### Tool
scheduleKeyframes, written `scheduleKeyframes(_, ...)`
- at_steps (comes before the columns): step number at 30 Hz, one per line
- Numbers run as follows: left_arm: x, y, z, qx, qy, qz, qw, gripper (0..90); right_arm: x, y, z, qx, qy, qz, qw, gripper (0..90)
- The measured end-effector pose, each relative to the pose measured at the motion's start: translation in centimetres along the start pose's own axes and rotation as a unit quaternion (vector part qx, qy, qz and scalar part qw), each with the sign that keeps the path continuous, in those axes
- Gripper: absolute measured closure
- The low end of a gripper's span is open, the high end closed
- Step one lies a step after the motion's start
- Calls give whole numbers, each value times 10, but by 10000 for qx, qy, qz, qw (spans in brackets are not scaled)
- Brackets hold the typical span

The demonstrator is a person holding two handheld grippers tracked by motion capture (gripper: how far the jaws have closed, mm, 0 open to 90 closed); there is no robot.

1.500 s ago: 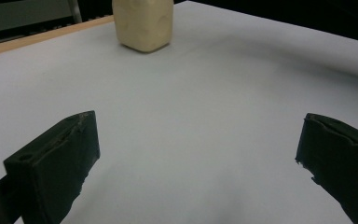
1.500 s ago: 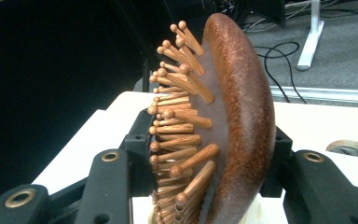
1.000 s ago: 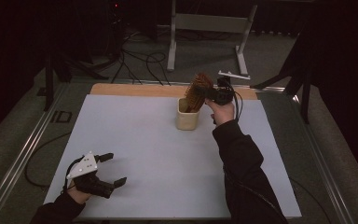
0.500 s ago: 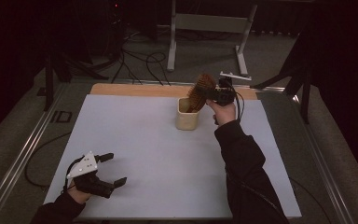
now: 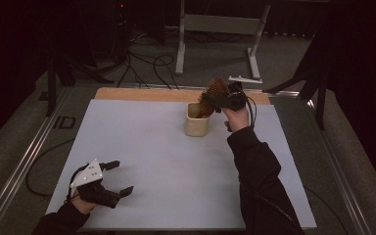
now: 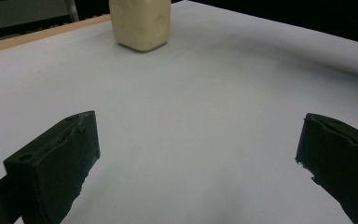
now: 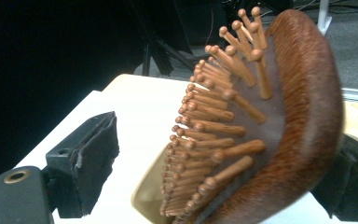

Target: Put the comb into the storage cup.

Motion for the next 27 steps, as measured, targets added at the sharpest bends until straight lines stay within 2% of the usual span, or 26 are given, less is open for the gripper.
scheduleKeyframes(7,1,0,1,8,-10,-15,10000,0,-3,-6,-1,-137,-86,-125,9998,97)
scheduleKeyframes(15,1,-1,1,12,-26,-22,10000,0,-7,-7,-3,-325,-150,-161,9992,93)
scheduleKeyframes(27,3,1,3,19,-30,-45,10000,0,-11,-12,-12,-593,-16,-161,9981,83)
Point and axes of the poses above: each handheld gripper's, and its own axes: x roughly forward along the jaws, z roughly out of its top, y roughly to its left, the point moved 8 cm from there along x, roughly forward along the jaws, and after that the axes turned 15 degrees about -z, right-handed, at the moved point
